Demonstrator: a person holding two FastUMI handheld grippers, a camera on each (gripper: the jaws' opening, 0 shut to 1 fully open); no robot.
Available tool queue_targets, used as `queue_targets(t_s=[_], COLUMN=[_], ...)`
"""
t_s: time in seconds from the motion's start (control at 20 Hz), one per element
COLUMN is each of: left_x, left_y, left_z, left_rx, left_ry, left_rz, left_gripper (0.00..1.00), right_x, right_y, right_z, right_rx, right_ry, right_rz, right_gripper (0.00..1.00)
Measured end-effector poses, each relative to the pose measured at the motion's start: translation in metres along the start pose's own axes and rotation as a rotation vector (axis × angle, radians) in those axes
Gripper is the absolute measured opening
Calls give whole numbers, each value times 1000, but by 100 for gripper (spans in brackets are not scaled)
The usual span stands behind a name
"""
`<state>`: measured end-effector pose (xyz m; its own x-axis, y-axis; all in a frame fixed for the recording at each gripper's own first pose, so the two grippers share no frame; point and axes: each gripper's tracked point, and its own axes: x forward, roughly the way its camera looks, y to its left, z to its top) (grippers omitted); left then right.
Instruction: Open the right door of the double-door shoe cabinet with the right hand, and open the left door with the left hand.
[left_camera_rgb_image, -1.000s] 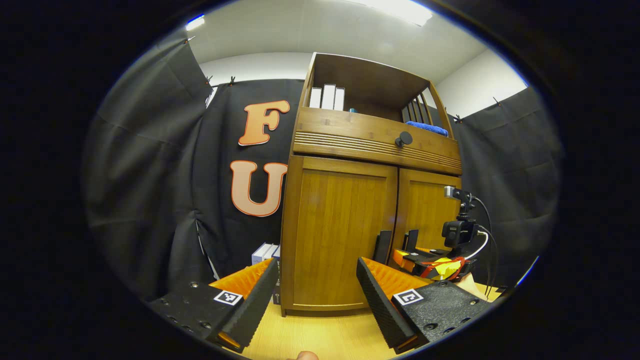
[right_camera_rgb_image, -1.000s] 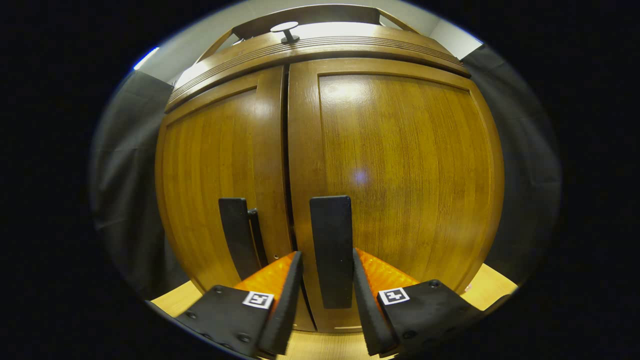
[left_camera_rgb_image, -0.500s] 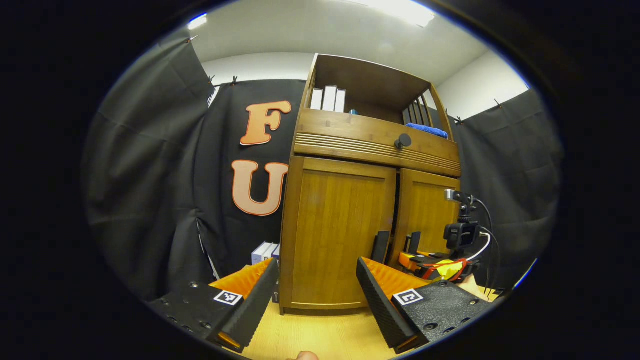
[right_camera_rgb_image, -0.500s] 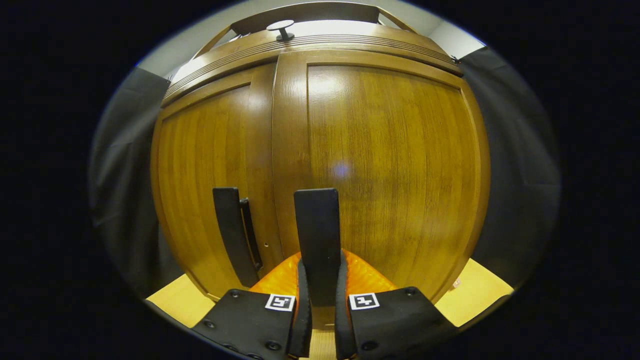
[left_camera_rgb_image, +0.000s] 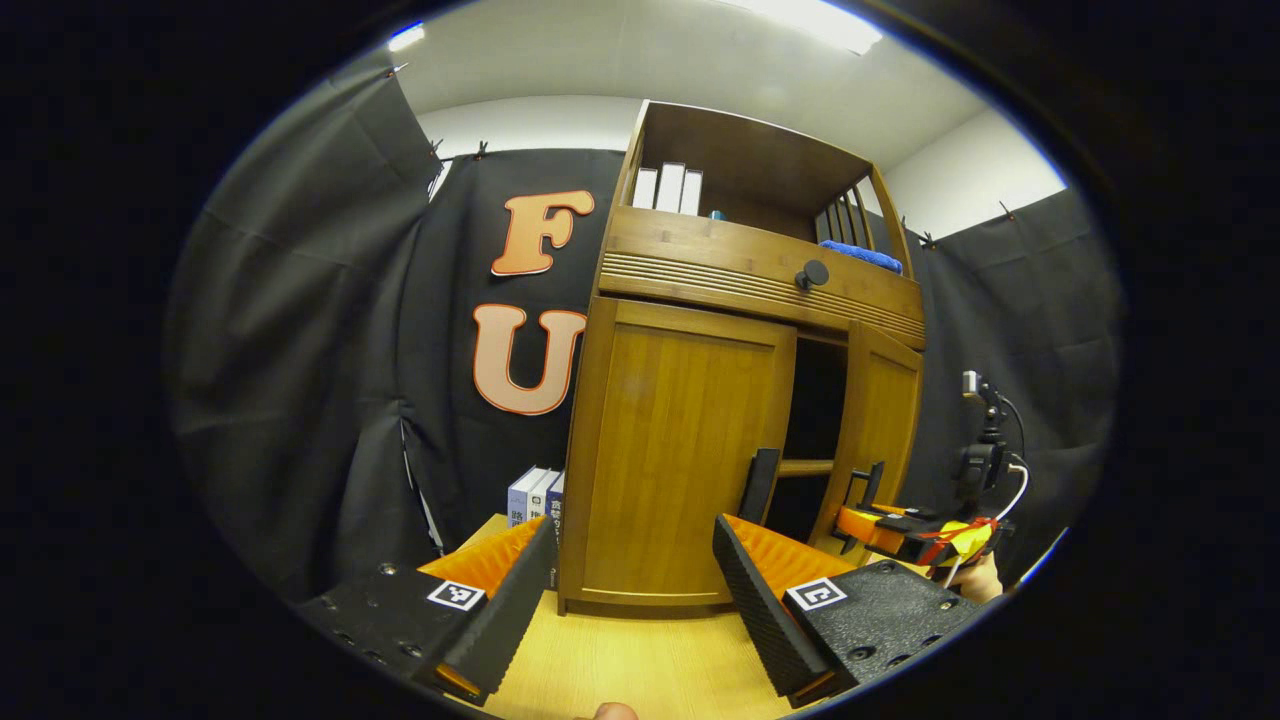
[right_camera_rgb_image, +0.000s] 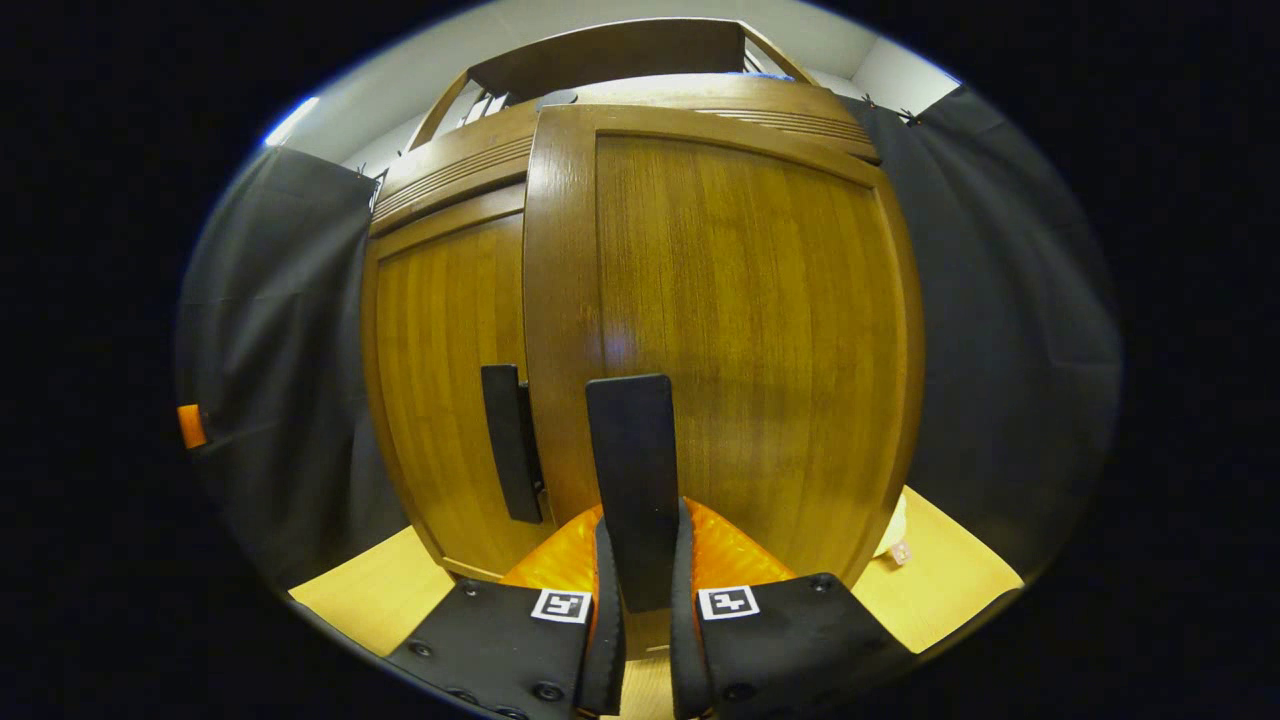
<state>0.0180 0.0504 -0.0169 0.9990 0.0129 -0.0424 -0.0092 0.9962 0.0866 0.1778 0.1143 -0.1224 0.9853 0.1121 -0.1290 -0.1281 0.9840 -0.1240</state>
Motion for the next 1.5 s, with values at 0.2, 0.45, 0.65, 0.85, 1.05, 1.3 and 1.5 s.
queue_targets(t_s=[0.2, 0.45, 0.65, 0.85, 1.05, 1.3, 1.5], left_x=[-12, -22, -26, -26, -24, -19, -13], left_y=[-12, -28, -43, -58, -72, -85, -93], left_z=[7, 7, 6, 2, -1, -4, -7], left_rx=[6, 8, -2, -5, -10, -13, -18], left_ry=[-21, -18, -13, -1, 7, 12, 11], left_rz=[-3, -8, -18, -32, -43, -48, -49], left_gripper=[95, 92, 92, 92, 95, 95, 95], right_x=[-26, -49, -72, -92, -108, -120, -125], right_y=[-12, -29, -46, -66, -88, -109, -128], right_z=[-2, 0, 1, 2, 3, 2, -1], right_rx=[7, 10, 17, 7, 28, 33, 49], right_ry=[-8, -13, -19, -25, -22, -20, -13], right_rz=[13, 14, -1, -35, -55, -73, -96], right_gripper=[22, 25, 25, 29, 21, 29, 20])
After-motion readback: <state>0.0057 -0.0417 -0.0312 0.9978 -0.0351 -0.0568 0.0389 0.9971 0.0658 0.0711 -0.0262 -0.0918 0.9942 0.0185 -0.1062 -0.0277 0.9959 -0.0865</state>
